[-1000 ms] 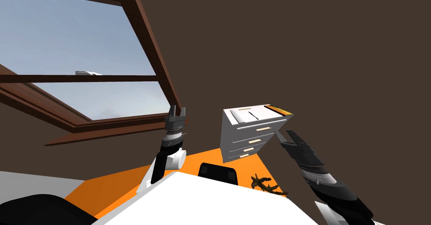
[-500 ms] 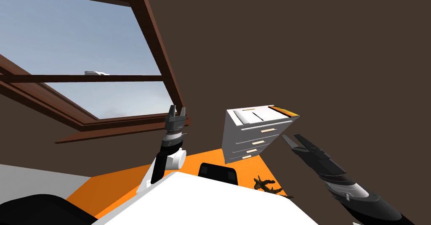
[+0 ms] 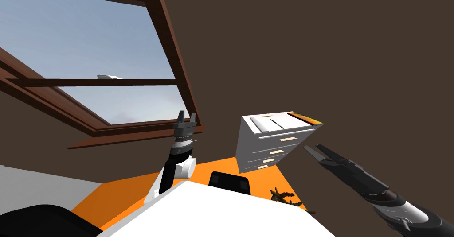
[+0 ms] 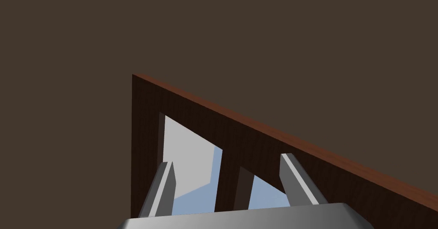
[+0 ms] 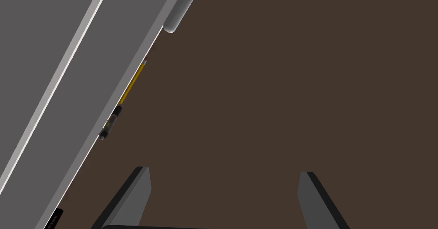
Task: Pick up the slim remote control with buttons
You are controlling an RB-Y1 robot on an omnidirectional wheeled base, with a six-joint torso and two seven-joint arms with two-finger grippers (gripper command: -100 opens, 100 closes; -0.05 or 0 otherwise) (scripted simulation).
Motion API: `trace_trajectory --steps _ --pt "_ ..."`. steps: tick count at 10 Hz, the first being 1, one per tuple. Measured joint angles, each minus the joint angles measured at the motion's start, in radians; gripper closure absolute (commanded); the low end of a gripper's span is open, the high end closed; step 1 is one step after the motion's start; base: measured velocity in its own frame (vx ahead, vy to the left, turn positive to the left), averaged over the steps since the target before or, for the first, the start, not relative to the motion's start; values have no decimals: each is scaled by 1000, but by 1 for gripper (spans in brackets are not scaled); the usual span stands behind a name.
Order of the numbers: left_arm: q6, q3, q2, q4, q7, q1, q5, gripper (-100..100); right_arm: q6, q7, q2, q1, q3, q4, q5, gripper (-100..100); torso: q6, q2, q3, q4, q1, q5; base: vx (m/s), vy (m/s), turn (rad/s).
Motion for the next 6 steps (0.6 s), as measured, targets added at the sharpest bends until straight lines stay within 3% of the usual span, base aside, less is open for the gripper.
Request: trace_trajectory --steps 6 --pt "0 0 0 0 0 0 0 0 -98 -135 -172 79 -126 72 103 -100 0 -1 -1 0 0 0 19 62 45"
